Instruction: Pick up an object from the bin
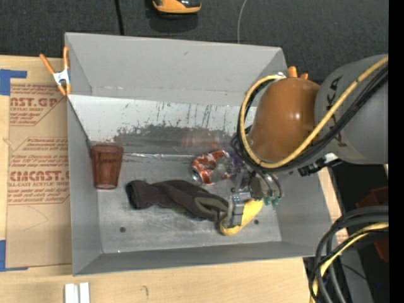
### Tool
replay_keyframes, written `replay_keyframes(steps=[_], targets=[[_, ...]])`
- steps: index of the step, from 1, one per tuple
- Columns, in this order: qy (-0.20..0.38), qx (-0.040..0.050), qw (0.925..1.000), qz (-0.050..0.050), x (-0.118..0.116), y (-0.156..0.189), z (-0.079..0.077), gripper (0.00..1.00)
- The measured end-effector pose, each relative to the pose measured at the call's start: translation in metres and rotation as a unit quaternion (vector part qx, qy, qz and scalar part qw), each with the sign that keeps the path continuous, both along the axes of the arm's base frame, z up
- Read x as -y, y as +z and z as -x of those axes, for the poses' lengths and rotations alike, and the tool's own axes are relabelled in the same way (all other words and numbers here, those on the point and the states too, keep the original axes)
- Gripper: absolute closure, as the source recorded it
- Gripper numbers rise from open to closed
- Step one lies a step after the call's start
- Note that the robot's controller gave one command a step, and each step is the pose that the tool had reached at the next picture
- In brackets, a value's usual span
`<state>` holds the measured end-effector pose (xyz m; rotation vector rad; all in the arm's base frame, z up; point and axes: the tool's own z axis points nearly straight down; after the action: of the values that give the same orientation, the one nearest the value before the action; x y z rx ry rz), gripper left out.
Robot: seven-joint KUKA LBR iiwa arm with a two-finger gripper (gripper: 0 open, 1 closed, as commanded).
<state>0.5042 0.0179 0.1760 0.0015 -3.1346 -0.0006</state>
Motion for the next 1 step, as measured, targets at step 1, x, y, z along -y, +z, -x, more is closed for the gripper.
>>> replay_keyframes(steps=[1], targets=[[0.0, 0.0038, 1.0, 0.0, 0.0, 0.0045, -0.0015, 0.0]])
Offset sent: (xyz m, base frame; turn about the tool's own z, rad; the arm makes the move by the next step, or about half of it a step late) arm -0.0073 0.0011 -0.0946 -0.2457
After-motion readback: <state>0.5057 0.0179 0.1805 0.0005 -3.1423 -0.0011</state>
